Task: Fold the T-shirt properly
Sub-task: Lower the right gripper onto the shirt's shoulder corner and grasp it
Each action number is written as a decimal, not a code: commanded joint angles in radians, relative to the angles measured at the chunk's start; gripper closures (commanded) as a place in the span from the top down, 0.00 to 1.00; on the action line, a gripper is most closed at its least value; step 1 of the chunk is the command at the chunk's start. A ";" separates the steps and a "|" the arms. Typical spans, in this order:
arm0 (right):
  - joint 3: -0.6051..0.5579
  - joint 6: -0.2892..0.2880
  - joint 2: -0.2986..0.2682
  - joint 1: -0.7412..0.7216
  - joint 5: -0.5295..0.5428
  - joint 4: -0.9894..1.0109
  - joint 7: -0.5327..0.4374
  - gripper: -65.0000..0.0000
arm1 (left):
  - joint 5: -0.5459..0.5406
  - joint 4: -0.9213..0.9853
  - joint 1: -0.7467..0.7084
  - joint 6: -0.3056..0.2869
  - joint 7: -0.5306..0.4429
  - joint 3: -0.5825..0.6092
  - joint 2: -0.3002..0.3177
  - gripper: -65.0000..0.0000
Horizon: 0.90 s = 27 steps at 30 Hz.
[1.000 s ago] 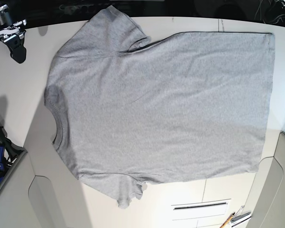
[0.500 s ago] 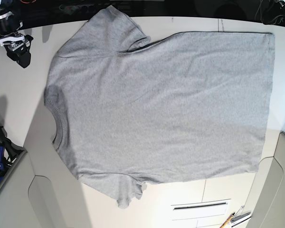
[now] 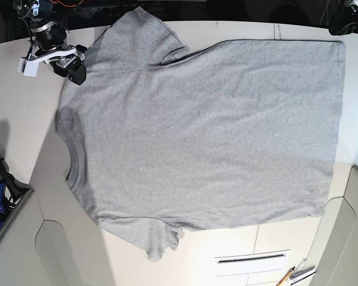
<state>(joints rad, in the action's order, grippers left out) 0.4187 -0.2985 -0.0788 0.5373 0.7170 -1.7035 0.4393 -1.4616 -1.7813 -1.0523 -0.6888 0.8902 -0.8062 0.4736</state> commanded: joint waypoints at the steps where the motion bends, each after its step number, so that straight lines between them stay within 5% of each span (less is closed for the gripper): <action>1: 0.000 -0.011 -0.006 0.003 0.012 -0.017 -0.020 0.56 | -0.022 -0.011 -0.014 -0.009 -0.010 -0.011 0.009 0.35; 11: -0.020 -0.010 0.014 0.008 -0.001 -0.017 -0.019 0.56 | -0.022 -0.011 -0.014 -0.009 -0.010 -0.011 0.009 0.35; 15: -0.020 0.077 0.015 0.006 -0.058 -0.016 -0.020 0.56 | -0.022 -0.011 -0.014 -0.009 -0.010 -0.011 0.009 0.35; 21: -0.027 0.074 0.015 -0.010 -0.063 -0.007 -0.019 0.56 | -0.022 -0.011 -0.013 -0.009 -0.010 -0.011 0.009 0.35; 27: -0.076 0.061 0.016 -0.013 -0.075 -0.006 -0.019 0.34 | -0.022 -0.011 -0.009 -0.009 -0.010 -0.011 0.009 0.35</action>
<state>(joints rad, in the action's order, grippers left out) 0.3401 -0.2321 -0.0551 0.5213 0.6392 -1.6997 0.4267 -1.4609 -1.7813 -1.0492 -0.6891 0.8902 -0.8062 0.4736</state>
